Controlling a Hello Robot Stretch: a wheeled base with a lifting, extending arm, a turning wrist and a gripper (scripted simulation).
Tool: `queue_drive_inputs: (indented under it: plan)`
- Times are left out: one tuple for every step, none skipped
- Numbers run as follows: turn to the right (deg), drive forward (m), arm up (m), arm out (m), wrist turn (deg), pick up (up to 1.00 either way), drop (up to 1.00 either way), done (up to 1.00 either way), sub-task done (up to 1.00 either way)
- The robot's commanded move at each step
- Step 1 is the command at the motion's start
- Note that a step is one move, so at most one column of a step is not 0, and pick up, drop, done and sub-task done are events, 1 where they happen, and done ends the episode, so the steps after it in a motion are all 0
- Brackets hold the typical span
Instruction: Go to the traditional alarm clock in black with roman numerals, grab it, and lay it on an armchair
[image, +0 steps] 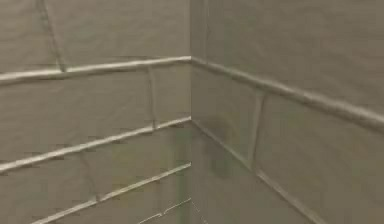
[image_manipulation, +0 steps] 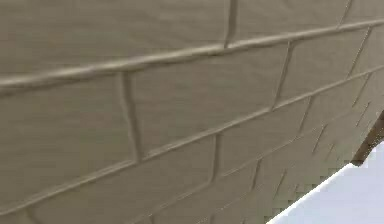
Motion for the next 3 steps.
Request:
queue_drive_inputs:
  plan:
    - [-45.0, 0.00, 0.00, 0.00, 0.0, 0.00, 0.00, 0.00, 0.00]
    - [-45.0, 0.00, 0.00, 0.00, 0.0, 0.00, 0.00, 0.00, 0.00]
    - [-27.0, 0.00, 0.00, 0.00, 0.0, 0.00, 0.00, 0.00, 0.00]
